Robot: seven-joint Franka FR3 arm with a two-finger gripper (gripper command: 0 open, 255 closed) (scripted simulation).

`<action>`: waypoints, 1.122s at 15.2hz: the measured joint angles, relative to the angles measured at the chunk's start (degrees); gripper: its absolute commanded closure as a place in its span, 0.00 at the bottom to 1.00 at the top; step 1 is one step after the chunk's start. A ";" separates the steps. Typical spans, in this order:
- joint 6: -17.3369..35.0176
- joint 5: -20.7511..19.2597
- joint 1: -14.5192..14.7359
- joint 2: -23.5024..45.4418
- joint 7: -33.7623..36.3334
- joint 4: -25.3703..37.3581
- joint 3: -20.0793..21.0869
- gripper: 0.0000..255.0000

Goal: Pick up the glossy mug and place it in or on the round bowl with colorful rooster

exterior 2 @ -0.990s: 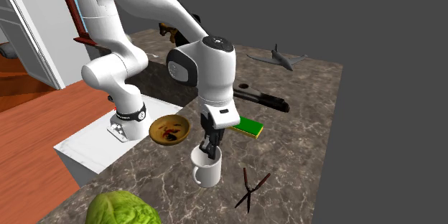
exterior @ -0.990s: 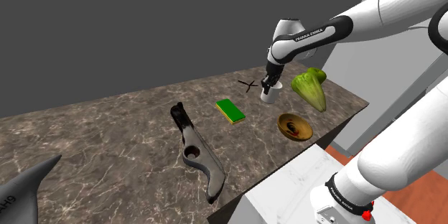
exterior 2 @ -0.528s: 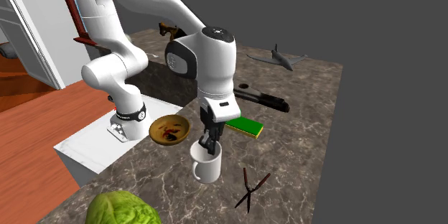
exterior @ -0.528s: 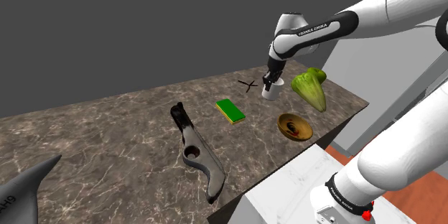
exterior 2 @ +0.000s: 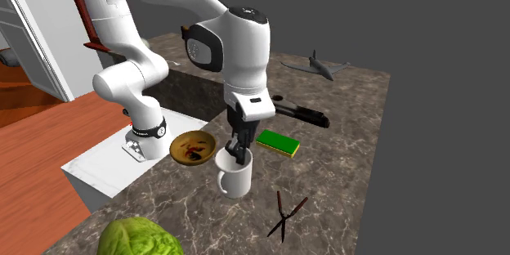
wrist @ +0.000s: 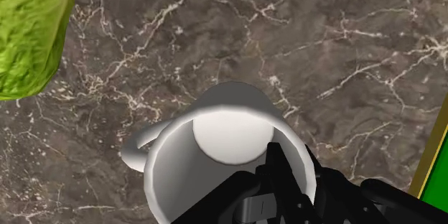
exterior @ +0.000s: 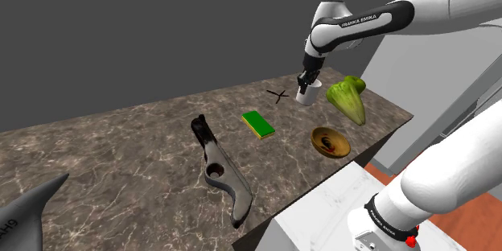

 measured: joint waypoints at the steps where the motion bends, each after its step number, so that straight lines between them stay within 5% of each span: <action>1: -0.80 -0.01 -0.02 -0.39 -0.09 0.41 -0.02 1.00; 10: -7.75 0.05 -0.04 -2.81 -0.56 4.96 0.01 1.00; 17: -10.50 -0.29 0.60 -17.12 1.76 -6.74 1.57 1.00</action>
